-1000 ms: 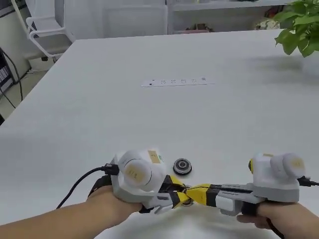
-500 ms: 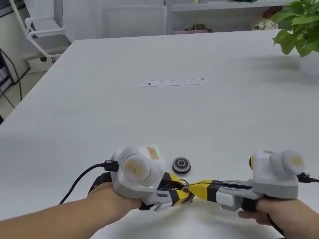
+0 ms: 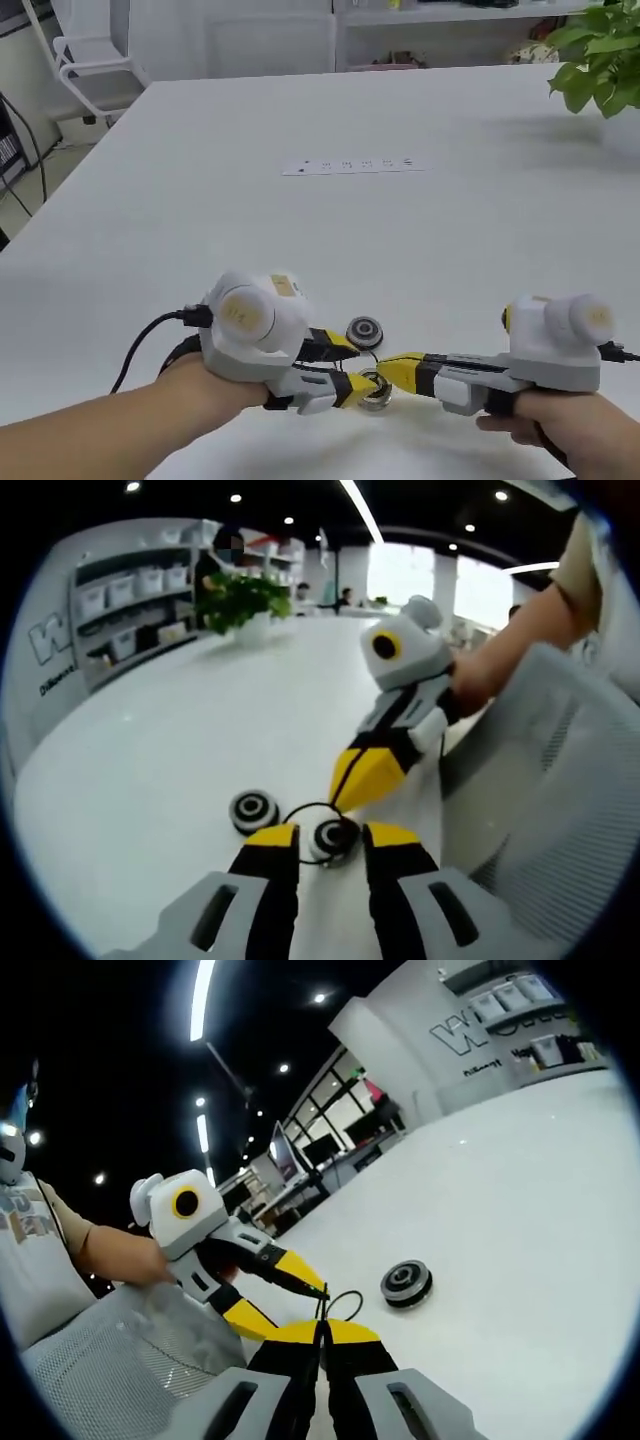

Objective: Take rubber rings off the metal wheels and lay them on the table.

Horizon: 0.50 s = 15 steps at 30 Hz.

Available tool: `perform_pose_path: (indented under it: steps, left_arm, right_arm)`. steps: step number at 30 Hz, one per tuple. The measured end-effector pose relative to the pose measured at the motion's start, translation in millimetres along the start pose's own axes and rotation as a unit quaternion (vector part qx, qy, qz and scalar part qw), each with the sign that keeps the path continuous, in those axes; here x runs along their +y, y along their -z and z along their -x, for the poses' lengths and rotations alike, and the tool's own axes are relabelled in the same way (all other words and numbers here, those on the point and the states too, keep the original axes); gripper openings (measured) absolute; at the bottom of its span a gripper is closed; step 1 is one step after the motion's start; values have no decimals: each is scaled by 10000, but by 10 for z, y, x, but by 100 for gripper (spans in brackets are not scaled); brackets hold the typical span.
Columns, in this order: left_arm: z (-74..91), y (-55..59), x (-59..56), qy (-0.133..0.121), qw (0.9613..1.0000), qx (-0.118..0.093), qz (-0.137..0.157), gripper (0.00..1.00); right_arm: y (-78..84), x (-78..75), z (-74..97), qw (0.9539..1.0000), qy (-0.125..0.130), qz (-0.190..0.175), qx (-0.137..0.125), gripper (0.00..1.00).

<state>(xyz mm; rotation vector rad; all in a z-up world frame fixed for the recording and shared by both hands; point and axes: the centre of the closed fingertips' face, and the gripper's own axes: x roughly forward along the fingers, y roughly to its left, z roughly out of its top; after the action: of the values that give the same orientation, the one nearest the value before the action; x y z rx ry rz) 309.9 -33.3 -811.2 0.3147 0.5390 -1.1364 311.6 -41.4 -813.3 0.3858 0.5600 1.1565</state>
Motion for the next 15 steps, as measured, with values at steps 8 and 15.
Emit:
perform_pose_path:
  steps: [8,15]
  left_arm:
    - [261,-21,35,-70,9999,-93,97,34]
    - [470,-74,122,-258,9991,-272,178,38]
  right_arm:
    - [-53,22,18,10000,-40,21,-16,0]
    - [-89,49,27,10000,-74,61,8,0]
